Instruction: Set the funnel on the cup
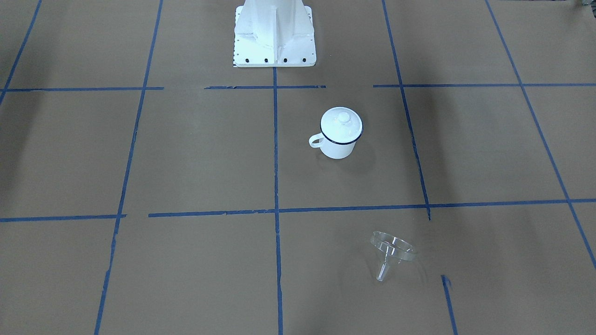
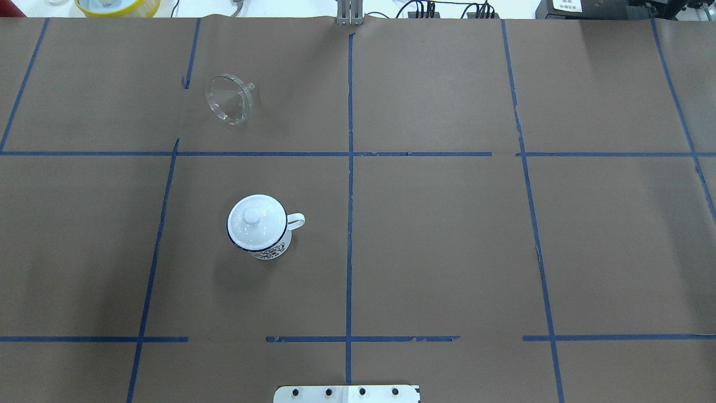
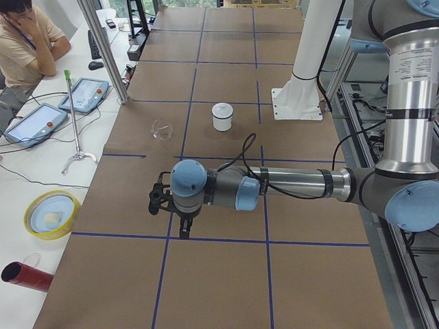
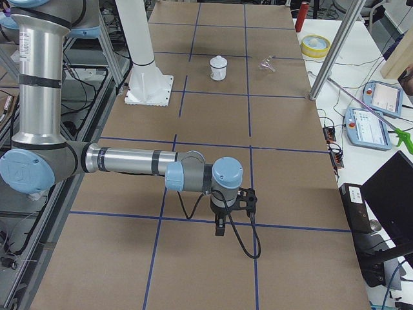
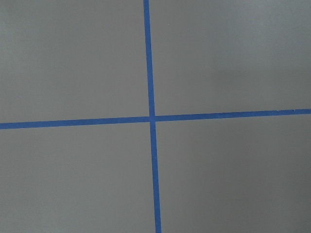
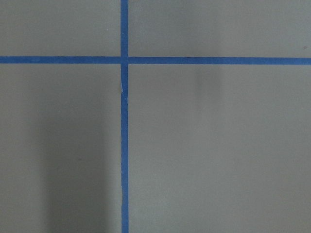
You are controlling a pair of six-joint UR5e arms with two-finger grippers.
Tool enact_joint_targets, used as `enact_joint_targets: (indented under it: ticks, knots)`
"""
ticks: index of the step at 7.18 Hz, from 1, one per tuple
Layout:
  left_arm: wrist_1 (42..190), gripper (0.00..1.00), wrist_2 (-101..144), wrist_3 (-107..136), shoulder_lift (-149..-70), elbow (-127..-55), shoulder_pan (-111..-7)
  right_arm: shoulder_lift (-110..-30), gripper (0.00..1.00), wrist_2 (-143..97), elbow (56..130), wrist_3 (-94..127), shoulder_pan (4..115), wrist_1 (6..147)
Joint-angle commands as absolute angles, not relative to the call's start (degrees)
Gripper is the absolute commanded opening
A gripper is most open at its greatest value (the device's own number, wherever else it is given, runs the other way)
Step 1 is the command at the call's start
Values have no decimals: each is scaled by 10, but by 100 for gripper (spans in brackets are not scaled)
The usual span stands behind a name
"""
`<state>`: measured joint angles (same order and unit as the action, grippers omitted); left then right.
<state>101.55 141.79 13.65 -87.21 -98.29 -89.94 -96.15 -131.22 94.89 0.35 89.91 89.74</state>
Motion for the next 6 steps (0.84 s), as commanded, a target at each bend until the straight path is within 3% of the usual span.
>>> enact_joint_targets:
  ticks: [1,4,6]
  knots:
    - [1078,100,1405,433,-889,-1068,-774,-962,100,-1312,949,4,899,897]
    - [1048,100,1327,711,-1003,-1093,-641,-962,100,-1312,949,4,899,897]
    - [861,100,1249,779,-1133,-1114,-543,-962,100,-1312,949,4,899,897]
